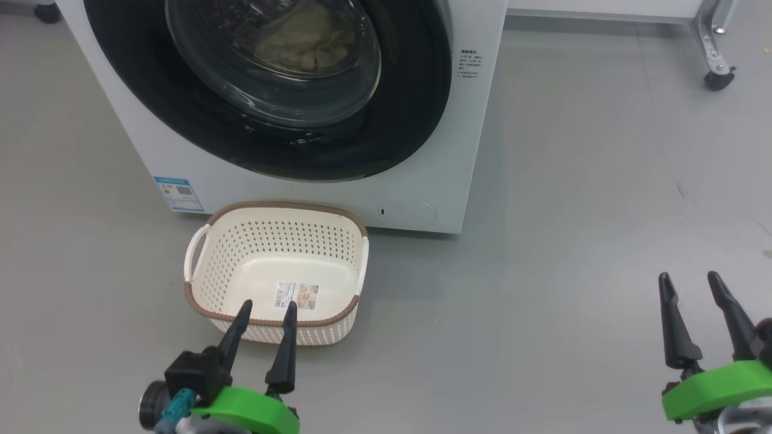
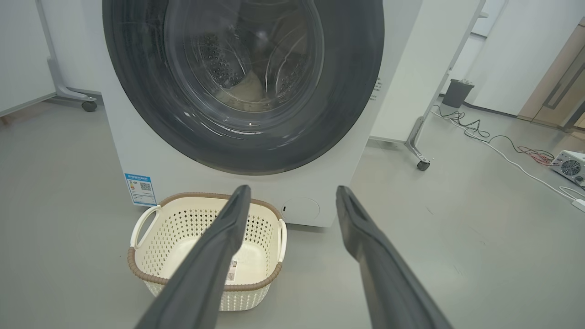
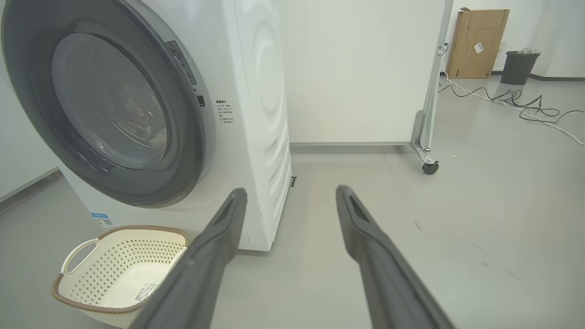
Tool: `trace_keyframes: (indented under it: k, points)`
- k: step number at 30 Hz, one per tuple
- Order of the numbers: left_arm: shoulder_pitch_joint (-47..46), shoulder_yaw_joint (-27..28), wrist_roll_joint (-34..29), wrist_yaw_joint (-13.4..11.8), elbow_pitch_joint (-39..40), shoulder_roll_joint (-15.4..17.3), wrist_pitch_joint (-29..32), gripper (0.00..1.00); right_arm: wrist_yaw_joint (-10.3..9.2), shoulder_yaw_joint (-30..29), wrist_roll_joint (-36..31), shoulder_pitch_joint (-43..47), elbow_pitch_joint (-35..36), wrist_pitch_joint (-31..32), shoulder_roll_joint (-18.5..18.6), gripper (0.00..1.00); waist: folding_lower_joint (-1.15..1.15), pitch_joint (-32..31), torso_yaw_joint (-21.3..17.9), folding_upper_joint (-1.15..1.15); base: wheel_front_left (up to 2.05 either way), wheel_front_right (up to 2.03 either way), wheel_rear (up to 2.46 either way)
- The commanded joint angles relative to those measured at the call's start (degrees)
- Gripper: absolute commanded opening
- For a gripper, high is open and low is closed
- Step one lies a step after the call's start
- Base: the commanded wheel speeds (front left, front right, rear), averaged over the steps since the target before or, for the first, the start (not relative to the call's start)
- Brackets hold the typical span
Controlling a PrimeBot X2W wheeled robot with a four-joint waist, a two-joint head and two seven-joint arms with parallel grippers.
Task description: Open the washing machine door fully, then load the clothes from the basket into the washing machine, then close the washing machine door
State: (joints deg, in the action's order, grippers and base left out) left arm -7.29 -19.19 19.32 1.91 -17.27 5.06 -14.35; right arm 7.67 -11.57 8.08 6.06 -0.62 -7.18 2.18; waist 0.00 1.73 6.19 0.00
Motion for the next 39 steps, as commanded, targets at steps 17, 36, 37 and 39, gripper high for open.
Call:
trace_keyframes:
  k: [17,36,37,39]
  points:
    - [-1.9,1.2,1.0,-0.9,3.2,1.7,0.1,1.0,-0.19,-0.3,1.1,1.5,5.8,1.7,0.7,1.0,0.0,0.5,-0.2,0.0,0.0,0.0,0.0]
    - [-1.8,0.4,1.5,-1.6,3.2,2.1,0.1,1.0,-0.19,0.2,1.2,1.6,5.3,1.9,0.7,1.0,0.0,0.4,-0.2,0.0,0.0,0.0,0.0]
    - [-1.8,0.3,1.5,-1.6,3.1,2.1,0.1,1.0,-0.19,0.2,1.2,1.7,5.3,1.9,0.7,1.0,0.0,0.3,-0.1,0.0,0.0,0.0,0.0]
    - [-1.8,0.2,1.6,-1.6,3.1,2.1,0.1,1.0,-0.19,0.3,1.1,1.7,5.2,2.0,0.7,1.0,0.0,0.3,-0.1,0.0,0.0,0.0,0.0]
